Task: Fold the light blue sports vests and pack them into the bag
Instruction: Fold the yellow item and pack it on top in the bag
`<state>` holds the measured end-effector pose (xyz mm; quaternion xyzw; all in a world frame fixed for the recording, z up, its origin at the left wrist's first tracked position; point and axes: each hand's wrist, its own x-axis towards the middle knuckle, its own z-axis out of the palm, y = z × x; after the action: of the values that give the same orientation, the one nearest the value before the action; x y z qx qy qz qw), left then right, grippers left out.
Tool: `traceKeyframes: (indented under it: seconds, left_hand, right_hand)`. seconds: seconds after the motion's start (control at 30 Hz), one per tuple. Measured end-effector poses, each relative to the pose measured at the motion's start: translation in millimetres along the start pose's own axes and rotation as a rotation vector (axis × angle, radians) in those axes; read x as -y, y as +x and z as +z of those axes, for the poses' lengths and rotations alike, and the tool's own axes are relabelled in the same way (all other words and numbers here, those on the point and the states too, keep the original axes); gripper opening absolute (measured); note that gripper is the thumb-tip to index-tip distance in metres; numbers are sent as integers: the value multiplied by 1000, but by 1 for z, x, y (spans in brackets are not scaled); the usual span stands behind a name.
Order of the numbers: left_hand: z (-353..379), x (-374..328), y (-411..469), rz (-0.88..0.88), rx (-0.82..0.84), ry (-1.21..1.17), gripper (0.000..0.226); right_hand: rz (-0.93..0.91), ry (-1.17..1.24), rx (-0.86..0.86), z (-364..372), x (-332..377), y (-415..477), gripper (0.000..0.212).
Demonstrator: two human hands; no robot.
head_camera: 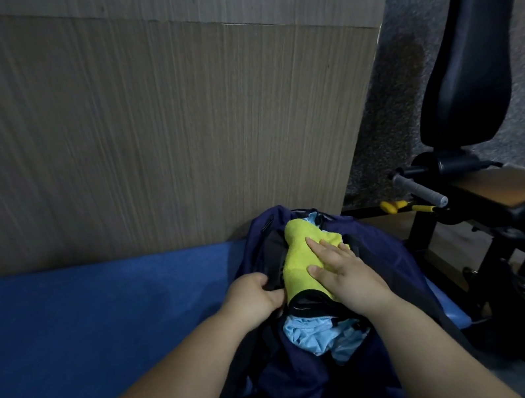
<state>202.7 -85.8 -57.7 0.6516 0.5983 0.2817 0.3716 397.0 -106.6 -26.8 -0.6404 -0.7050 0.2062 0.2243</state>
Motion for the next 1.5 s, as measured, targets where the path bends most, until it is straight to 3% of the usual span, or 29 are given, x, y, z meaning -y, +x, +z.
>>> traceKeyframes:
  seconds: [0.1,0.27,0.37,0.43,0.5,0.57,0.63,0.7,0.77,0.83,0.9,1.0,1.07,1.23,1.4,1.5]
  left_hand:
    - [-4,3,-3,-4,-46,-215,13]
    - [-25,-17,-14,-48,-17,-1030,13]
    - [-35,-39,-14,-3,-6,-1202,9]
    - [-29,-47,-12,39,19,-1056,7]
    - [-15,-47,-9,54,44,-807,10]
    - [-2,-43,-9,69,42,-621,18]
    - [3,-40,-11,80,4,-509,26]
    - [3,-41,-14,90,-10,-448,26]
    - [2,-40,-15,97,-9,-419,26]
    - [2,-37,-15,95,-6,-408,26]
    - [3,-33,-11,87,-6,-390,33]
    - [5,-30,-9,81,-22,-324,51]
    - [7,-29,-7,74,-29,-288,68]
    - [10,-28,-8,77,-60,-201,83]
    - [13,-32,-12,114,-117,-24,78]
    - [13,-36,-14,141,-159,186,82]
  right_hand:
    - [-2,35,-4,0,-1,-1,55]
    - [9,-5,6,-3,2,-1,55]
    - [3,-173,25,0,12,-2,55]
    - [-24,-291,33,4,17,0,54]
    - [-74,-244,44,5,17,2,49]
    - [-71,129,43,1,17,-4,36]
    - [-5,484,-119,-2,12,-11,36]
    - [121,392,-397,-9,2,-15,31]
    - [281,10,-547,-21,-8,-19,33]
    - [482,-163,-433,-30,-22,-19,47]
    - [619,-112,-232,-32,-36,-16,63]
    - [623,-112,-58,-23,-54,-14,74]
    - [595,-130,-52,-22,-54,-15,65]
    - [497,32,-139,-21,-48,-21,44]
    - [542,32,-153,-19,-51,-17,50]
    - [544,43,-153,-20,-53,-13,39]
